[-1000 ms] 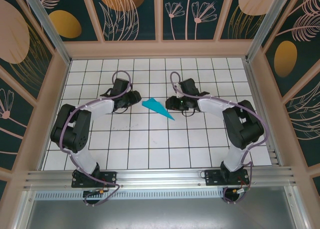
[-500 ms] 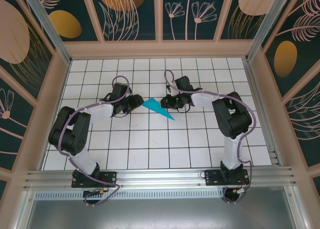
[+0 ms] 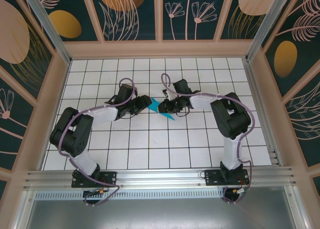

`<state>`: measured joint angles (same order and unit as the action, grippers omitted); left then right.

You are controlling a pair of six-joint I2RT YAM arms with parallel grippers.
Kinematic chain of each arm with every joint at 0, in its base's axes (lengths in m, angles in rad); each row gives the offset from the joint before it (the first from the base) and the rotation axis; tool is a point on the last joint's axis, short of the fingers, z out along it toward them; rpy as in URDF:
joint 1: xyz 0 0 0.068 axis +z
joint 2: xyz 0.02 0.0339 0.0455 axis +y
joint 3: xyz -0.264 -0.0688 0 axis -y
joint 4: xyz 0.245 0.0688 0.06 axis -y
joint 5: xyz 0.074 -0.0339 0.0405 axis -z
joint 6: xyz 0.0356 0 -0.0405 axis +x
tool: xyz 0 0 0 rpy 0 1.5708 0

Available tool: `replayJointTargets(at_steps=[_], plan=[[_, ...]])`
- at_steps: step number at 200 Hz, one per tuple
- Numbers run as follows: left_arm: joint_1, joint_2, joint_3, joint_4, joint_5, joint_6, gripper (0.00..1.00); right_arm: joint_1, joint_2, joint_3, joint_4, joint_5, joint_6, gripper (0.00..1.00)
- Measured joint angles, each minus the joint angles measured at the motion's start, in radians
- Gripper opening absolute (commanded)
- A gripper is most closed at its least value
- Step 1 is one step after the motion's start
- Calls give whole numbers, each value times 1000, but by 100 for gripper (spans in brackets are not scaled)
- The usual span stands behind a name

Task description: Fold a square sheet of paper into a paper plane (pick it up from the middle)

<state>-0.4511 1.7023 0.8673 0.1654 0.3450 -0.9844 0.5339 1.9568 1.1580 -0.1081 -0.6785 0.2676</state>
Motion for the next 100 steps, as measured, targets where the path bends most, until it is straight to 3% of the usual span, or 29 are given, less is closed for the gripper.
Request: replayJointTargets(at_steps=[41,79,100], plan=[[-1,12,0,18,-8,-21,60,-17,-31,-23,16,95,23,44],[-1,23,0,18,-16,-31,61,-31,-35,-23,29,157,26,43],[-1,25,0,18,-16,-32,61,-30,-34,-21,29,156,23,38]])
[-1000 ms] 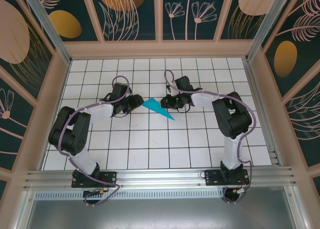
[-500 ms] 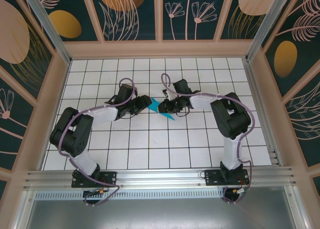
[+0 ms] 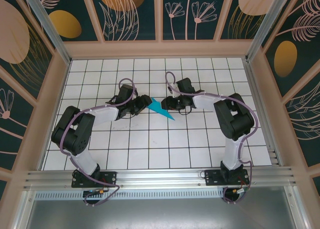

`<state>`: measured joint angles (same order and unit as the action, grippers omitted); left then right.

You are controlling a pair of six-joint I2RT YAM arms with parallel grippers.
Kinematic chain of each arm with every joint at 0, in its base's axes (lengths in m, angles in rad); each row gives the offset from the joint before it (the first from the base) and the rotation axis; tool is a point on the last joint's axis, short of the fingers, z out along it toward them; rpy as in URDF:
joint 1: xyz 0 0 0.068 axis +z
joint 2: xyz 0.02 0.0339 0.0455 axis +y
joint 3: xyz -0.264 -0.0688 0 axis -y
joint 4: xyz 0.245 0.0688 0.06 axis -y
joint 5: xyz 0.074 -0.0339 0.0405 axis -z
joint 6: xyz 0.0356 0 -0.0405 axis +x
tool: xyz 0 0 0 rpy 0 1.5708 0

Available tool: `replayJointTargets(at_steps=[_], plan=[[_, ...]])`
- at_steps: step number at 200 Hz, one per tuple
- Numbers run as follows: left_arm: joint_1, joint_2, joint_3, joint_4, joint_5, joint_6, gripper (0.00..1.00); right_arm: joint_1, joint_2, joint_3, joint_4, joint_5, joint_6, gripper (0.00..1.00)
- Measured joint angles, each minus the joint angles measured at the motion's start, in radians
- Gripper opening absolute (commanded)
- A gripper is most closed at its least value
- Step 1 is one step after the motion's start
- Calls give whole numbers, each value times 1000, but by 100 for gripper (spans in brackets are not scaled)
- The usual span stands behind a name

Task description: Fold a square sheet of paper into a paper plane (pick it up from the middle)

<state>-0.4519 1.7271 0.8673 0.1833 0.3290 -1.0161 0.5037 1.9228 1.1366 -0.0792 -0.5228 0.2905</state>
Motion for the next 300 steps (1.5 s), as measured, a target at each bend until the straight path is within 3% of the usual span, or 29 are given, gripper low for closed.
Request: replayJointTargets(at_steps=[101,151,197,233,300], plan=[[0,2,0,1,5,-19,62,35,5,1,-1,-136,-61,32],[-8,12,-13,58,30,-59,53,35,5,1,-6,-153,-77,31],[-48,66,-39,144,73,-128,52,45,7,1,-8,-159,-84,31],[-58,84,-70,198,83,-184,44,56,11,-1,-18,-159,-92,30],[-58,85,-82,218,67,-220,13,55,4,-24,-26,-126,-99,30]])
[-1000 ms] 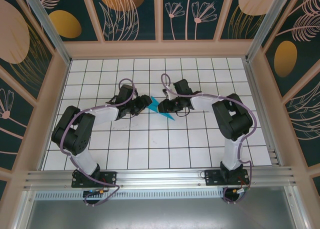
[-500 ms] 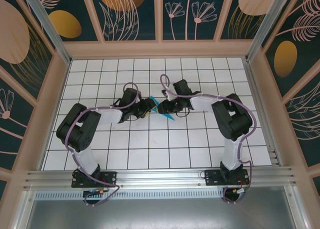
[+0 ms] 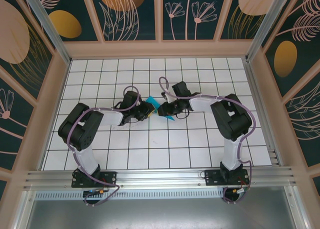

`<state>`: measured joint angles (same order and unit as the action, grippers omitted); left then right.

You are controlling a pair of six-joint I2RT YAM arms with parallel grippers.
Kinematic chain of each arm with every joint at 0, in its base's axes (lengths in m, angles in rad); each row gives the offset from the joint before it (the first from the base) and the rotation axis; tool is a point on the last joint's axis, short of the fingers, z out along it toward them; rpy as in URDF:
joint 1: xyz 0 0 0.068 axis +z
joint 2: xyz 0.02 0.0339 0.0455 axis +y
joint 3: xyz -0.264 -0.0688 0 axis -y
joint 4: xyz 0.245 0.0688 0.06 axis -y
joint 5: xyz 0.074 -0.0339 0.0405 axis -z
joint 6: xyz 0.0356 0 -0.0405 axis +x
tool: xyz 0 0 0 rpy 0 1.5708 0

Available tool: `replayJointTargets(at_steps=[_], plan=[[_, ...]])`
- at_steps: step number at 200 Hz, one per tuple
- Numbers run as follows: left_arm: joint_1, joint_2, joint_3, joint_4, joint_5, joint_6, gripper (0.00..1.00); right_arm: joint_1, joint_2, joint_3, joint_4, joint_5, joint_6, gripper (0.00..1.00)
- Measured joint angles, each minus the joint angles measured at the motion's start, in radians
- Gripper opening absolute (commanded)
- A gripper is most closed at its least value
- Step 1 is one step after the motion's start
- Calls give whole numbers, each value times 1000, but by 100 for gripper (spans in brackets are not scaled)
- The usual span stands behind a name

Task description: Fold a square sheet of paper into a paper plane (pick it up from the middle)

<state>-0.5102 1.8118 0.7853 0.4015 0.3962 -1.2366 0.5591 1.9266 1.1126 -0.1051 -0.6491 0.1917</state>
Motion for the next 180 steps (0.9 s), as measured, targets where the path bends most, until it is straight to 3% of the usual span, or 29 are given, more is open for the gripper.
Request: replayJointTargets(at_steps=[53,126,180], plan=[[0,0,-7,-8,-12,24,0,-12,-167,-78,25,124,52,45],[-32,-39,127,-100,26,225,0,-130,-377,-192,113,347,180,58],[-54,-23,181,-98,125,311,0,-178,-422,-272,161,368,256,60]])
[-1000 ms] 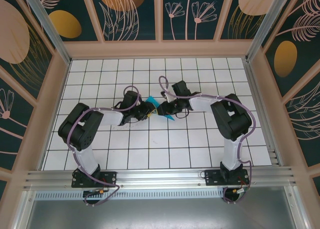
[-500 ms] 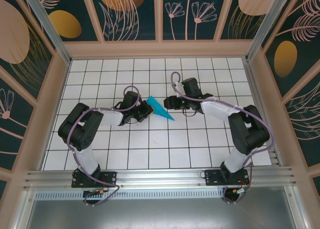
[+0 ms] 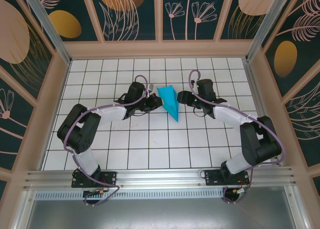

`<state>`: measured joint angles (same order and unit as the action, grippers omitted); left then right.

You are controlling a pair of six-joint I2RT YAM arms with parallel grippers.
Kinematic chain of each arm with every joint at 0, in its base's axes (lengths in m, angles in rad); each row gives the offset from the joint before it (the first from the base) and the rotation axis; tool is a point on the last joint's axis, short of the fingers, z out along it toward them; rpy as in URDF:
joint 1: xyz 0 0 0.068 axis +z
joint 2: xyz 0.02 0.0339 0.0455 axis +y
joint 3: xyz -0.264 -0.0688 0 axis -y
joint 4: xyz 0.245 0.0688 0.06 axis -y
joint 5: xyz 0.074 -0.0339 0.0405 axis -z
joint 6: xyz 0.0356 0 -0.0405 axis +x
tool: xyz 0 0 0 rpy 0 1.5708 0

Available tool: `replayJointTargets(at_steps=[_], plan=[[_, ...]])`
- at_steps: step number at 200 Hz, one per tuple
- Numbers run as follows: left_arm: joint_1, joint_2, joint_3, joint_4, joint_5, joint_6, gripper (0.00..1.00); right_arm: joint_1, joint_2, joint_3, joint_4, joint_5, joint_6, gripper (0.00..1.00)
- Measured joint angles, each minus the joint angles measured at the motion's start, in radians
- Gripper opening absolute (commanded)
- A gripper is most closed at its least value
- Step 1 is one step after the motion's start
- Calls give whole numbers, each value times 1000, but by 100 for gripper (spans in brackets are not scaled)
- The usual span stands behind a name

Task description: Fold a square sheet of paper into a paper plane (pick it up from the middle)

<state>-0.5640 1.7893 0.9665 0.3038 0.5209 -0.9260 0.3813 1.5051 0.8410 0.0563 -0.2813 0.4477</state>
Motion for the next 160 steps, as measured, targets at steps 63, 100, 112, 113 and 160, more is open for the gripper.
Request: replayJointTargets(at_steps=[63,100,112,113,160], plan=[[-5,16,27,6,48,29,0,-49,-34,-46,37,-9,39,66],[-5,84,43,2,45,58,0,-48,-31,-64,53,-85,36,63],[-5,104,43,-16,39,71,0,-48,-24,-65,59,-115,32,60],[-5,106,43,-18,38,73,0,-48,-24,-65,60,-117,32,60],[-6,136,46,-93,-23,122,0,-34,37,-66,69,-186,12,45]])
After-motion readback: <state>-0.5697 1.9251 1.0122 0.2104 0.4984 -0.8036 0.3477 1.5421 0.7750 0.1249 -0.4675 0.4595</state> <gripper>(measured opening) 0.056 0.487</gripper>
